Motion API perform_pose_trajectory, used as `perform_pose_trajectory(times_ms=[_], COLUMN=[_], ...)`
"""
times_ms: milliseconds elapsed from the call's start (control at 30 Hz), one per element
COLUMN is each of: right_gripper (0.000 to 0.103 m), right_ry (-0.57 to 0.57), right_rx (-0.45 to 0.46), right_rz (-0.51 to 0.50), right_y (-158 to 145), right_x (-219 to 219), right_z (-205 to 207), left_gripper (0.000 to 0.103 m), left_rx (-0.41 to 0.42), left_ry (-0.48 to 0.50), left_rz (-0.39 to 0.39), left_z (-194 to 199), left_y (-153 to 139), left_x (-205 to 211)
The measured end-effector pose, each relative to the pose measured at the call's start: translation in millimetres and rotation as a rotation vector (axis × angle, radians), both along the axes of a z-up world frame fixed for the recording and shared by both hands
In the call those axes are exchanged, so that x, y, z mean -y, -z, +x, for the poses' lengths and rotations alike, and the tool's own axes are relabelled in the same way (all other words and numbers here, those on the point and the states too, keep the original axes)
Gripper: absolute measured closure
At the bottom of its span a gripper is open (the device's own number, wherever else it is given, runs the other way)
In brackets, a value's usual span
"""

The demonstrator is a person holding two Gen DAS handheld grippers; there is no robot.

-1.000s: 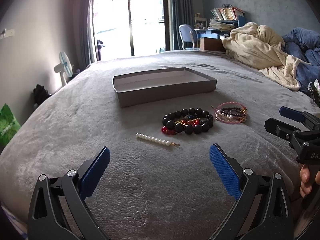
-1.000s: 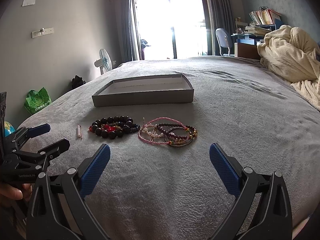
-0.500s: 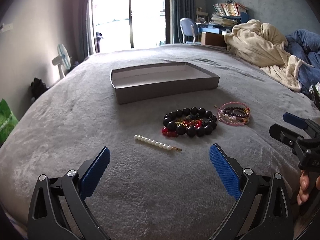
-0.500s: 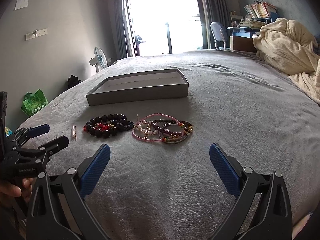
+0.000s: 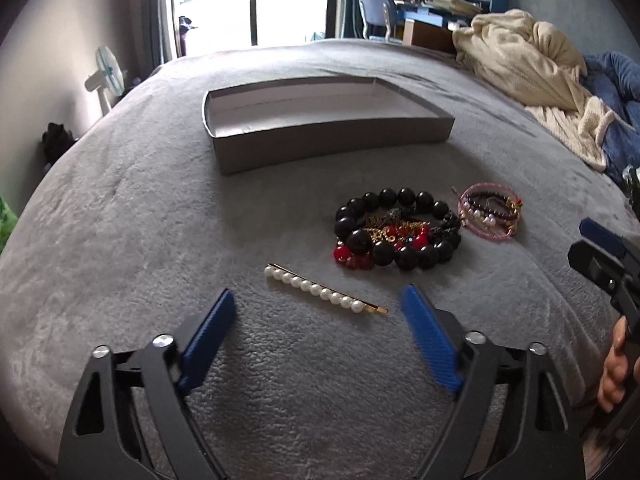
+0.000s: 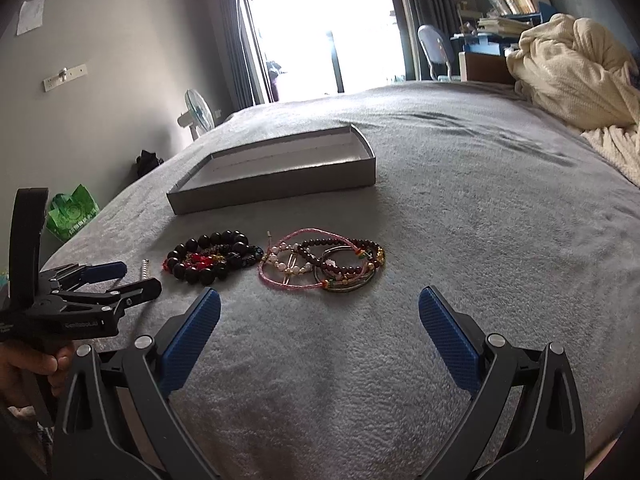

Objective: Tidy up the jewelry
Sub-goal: 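Grasp the pearl hair pin with the left tool while the right tool grasps the pink string bracelet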

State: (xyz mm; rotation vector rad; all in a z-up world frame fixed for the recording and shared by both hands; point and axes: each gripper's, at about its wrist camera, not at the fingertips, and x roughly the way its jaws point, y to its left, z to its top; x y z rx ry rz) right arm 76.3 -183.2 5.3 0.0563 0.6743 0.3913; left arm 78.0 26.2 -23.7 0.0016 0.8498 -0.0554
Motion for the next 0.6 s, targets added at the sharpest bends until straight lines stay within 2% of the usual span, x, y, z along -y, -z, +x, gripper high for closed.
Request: perform_pose_trajectory(times_ms=[100,200,300,433,600], right_gripper=[0.015,0.028,0.038,0.044,0.050], right_ry=[-0.020,-0.041,-0.049,-0.058,-0.076], right_rx=[-0.014,-0.025,-0.046,-0.075,-0.118], right_rz=[-0.037,-0.066,-0.071,-0.104,-0.125], right_y=[0.2,-0.2,0.1,4.4,11.4], right_x=[-4.8,-8.4,-8.3,-9.4,-12.5], right_z=[9.2,21.1,36.7,59.1,81.4], left_gripper=[0.037,0.046,0.047,0.047,0.041], left_rx=[-0.012,-0.023,-0.029,-0.038,-0.055], left_ry=[0.030,0.067,0.082,0.092,0.088], left_rz=[0.006,0.005,-0.016,-0.057,-0.089], left_z=[3.9,4.4,5.4,6.3,7.9], left_y=[0.0,-0.9,-1.0,1.0,6.2], left_x=[1.2,3.0,-0.6,-7.8,-11.5])
